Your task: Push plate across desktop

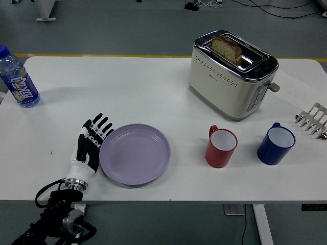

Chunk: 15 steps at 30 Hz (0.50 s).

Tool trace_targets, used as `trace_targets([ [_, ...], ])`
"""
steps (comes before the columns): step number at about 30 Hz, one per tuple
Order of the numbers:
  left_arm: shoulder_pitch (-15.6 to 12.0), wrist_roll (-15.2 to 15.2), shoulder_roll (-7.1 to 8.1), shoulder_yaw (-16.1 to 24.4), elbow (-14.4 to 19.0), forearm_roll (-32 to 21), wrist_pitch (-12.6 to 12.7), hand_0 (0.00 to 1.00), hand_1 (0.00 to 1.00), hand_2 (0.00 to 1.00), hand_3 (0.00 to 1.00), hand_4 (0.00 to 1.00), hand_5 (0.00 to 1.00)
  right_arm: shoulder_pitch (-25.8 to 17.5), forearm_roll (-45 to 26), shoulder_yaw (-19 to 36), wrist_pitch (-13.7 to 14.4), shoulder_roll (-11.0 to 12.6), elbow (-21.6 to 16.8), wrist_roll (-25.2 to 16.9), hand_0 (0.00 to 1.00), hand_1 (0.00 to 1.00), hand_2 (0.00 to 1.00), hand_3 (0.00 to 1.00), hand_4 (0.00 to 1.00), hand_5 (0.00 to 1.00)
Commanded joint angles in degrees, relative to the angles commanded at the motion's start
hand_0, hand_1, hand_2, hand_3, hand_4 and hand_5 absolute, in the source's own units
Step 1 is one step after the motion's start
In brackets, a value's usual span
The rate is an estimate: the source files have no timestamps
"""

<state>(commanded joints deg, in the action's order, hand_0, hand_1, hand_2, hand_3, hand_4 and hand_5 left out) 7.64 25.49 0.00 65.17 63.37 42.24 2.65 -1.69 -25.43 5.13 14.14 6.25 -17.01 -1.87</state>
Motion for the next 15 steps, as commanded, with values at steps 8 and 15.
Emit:
trace_targets([
  [8, 0.22, 0.18, 0.15, -3.84, 1.26, -1.96, -0.01, 0.794, 0.842, 0.874, 0.863, 0.496, 0.998, 0.02, 0.06, -0.13, -0.06, 0.13, -0.05, -0.16, 0.565, 0.555, 0.669, 0.597, 0.32, 0.43],
  [15, 0.72, 0.49, 0.44, -7.1, 1.76, -3.44, 0.11, 0.793, 0.842, 0.874, 0.861, 0.496, 0.998, 0.11, 0.08, -0.15, -0.09, 0.15, -0.07, -0.23, 0.564, 0.555, 0.669, 0.597, 0.321, 0.429],
])
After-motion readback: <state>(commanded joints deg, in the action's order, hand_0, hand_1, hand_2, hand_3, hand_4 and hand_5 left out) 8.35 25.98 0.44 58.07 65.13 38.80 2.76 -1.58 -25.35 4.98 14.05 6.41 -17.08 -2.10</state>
